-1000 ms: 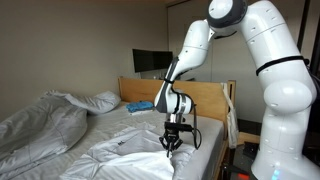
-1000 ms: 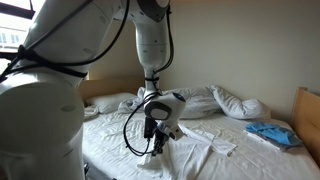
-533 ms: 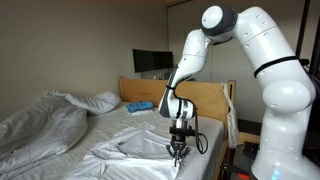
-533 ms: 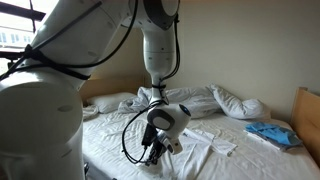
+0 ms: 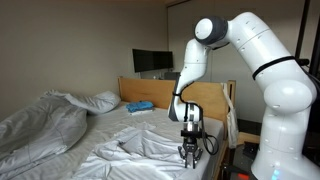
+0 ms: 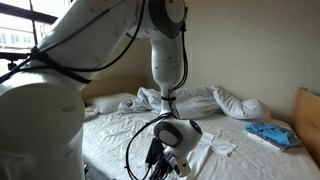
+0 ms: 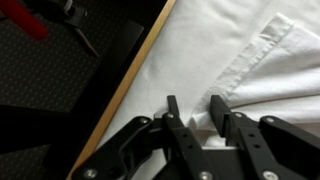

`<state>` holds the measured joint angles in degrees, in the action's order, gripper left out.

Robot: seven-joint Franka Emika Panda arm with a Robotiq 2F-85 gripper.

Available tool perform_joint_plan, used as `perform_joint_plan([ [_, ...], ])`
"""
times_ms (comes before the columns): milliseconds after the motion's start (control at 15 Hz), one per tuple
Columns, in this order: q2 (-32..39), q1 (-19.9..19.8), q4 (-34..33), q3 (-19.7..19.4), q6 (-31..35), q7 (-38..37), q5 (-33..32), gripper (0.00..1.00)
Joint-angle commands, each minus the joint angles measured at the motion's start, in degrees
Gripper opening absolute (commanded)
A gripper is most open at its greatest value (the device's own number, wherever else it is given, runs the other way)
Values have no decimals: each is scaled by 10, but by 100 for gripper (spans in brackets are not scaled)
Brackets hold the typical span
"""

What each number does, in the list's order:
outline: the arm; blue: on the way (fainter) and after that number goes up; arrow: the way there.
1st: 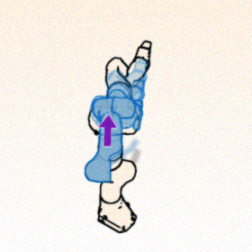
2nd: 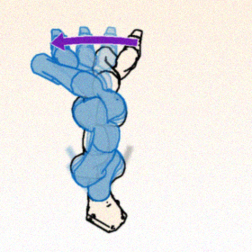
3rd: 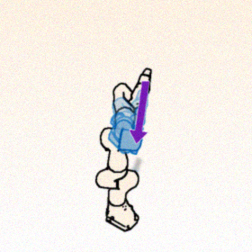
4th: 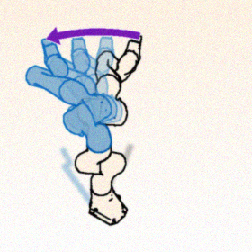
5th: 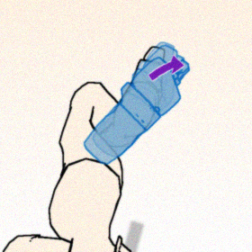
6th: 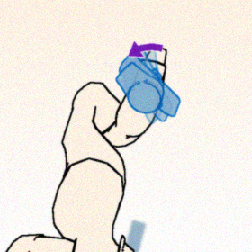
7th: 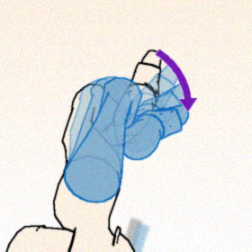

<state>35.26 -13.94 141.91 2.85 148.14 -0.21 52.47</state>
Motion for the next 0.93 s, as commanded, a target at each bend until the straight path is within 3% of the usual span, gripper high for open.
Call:
perform_joint_plan([
  [0,-36,42,18,-5,-2,-11,4,70],
  [267,-68,107,18,-3,7,-46,-20,96],
  [600,-127,200,12,-19,11,-167,-100,100],
  [867,-186,264,11,-39,7,-279,-262,100],
])
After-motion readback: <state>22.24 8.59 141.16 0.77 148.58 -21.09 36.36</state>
